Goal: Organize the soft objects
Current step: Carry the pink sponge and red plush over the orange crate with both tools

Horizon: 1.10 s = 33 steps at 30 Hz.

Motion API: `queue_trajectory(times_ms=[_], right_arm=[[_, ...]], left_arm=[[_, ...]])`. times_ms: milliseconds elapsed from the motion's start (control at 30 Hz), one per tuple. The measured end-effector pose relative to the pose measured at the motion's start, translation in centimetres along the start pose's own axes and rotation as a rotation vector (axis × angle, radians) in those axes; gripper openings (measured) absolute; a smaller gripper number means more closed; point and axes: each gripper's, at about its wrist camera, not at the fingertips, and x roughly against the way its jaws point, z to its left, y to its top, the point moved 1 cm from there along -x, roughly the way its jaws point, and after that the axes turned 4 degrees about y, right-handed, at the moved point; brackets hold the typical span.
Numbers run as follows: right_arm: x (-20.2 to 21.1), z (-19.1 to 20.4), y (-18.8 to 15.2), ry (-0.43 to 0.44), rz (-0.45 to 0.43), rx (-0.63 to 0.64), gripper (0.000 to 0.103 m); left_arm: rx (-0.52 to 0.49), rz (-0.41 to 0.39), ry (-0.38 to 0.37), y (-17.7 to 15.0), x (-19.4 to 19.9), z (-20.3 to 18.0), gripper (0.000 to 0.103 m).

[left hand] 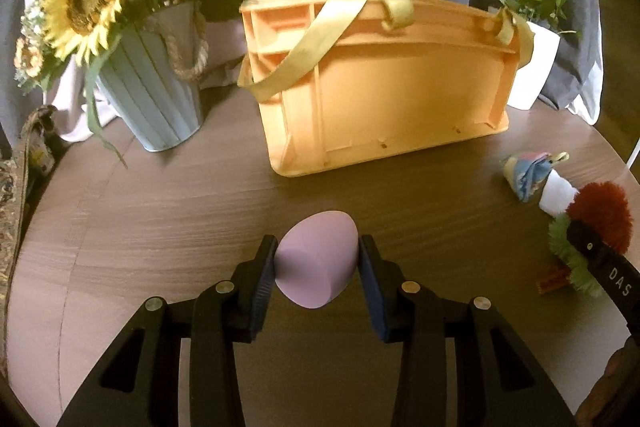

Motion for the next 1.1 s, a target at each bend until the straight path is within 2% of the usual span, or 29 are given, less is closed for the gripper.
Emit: queue_trajectory(times_ms=[667,1100], right_arm=[[5.9,0.2,4.1,0.211,-0.051,0.178,0.042],[8.9,1.2,7.5,0.286,-0.123,0.264,0.042]], left_arm=[[0.089,-0.089,-0.025,2.5,8.7,-2.5,0.04],[0.113,-0.18,-0.041,5.3,11.9,-3.1,0.04]])
